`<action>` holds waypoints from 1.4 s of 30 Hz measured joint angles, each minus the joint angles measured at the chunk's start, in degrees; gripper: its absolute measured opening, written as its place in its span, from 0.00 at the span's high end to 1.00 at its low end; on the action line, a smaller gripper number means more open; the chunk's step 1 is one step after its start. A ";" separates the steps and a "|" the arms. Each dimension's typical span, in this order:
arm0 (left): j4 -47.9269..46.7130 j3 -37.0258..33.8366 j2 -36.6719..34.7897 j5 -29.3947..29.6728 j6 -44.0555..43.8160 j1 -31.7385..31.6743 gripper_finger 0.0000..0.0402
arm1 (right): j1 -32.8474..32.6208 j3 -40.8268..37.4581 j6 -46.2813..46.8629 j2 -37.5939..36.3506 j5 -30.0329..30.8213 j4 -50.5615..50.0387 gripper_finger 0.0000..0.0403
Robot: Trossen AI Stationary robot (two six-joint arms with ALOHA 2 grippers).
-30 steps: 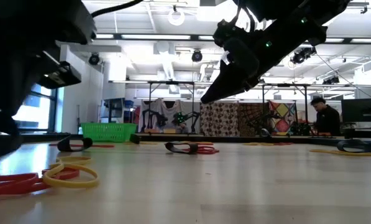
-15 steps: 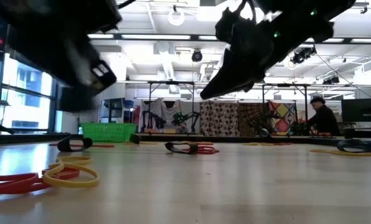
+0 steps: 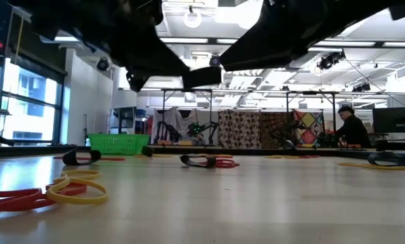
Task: Sort rubber bands into baskets
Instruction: Put the black rubber band into the blue bin
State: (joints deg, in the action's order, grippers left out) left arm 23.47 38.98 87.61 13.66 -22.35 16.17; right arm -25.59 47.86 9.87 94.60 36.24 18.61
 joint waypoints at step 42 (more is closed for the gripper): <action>5.16 0.00 0.00 -2.76 9.71 -2.09 0.95 | -5.83 0.11 -17.81 6.88 16.99 15.91 0.97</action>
State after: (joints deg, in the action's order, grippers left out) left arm 28.62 38.98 87.61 10.90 -12.64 14.09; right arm -31.42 47.97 -7.94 101.48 53.22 34.52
